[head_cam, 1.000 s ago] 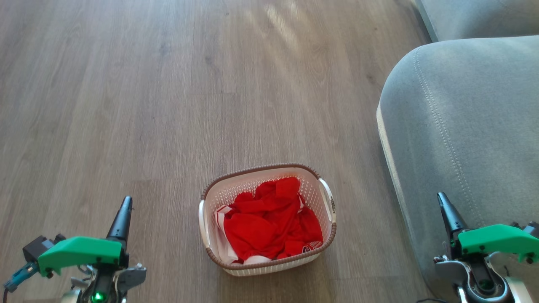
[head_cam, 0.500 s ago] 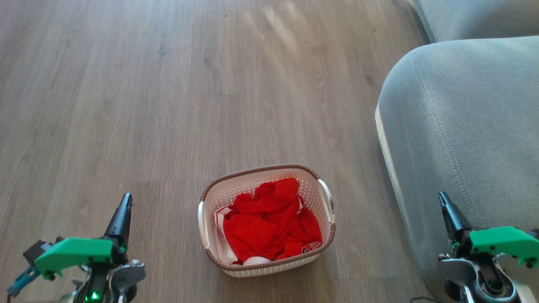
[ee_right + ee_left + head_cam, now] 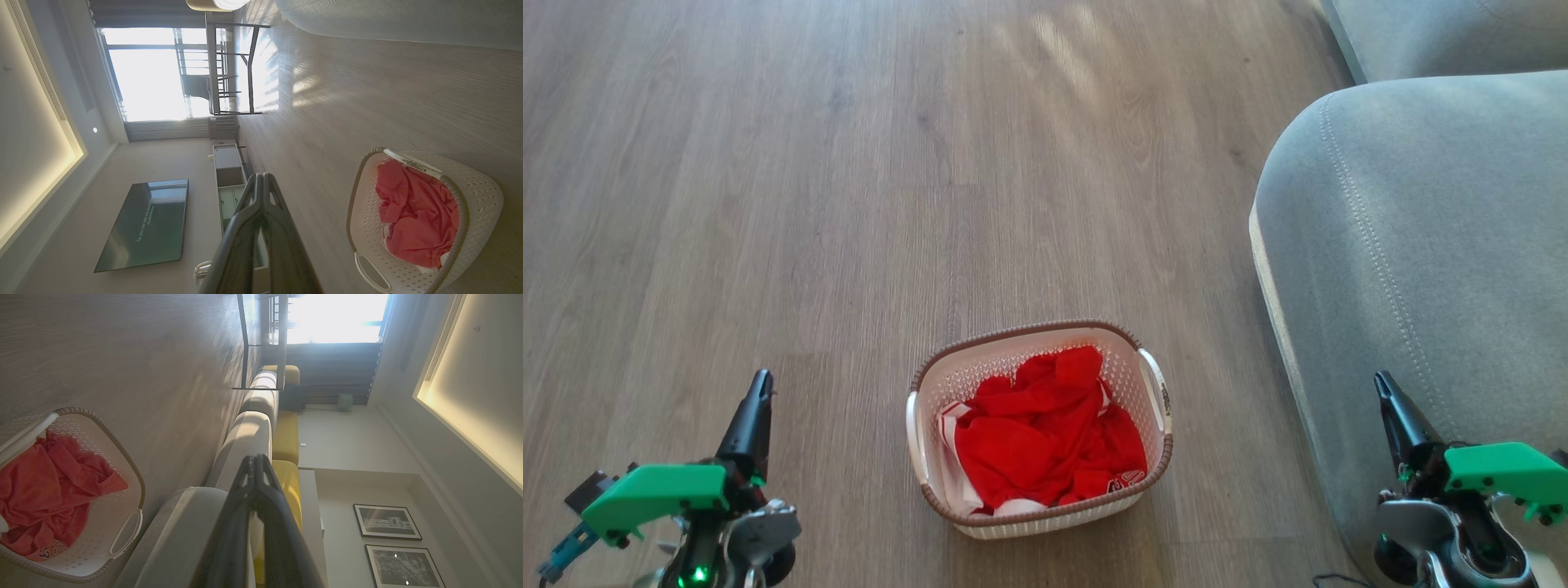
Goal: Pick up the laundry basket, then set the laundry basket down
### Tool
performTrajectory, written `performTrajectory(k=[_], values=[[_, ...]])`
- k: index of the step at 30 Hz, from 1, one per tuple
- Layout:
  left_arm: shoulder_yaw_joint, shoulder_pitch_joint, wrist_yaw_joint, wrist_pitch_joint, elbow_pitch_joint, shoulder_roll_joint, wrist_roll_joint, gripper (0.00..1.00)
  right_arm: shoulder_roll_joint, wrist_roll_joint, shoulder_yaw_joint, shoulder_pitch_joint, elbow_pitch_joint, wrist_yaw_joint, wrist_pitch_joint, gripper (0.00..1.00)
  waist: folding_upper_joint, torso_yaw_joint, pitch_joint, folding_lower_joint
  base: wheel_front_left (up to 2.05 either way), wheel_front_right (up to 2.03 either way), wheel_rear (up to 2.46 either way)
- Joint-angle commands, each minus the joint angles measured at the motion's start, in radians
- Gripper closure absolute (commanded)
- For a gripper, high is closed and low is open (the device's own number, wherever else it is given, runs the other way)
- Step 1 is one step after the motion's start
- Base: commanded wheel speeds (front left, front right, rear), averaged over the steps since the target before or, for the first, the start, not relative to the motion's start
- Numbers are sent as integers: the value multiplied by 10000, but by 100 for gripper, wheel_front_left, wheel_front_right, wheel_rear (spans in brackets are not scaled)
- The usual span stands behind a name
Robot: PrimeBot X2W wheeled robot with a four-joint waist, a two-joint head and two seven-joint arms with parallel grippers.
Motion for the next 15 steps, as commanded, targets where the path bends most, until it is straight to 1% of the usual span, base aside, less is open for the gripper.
performTrajectory(k=[1,15], values=[[368,-594,-67,76,-332,41,-38,100,-106,57,165,-490,-309,16,77,100,0,0,1,0,0,0,0],[367,-594,-67,75,-333,41,-39,100,-105,56,164,-490,-309,16,79,100,0,0,1,0,0,0,0]])
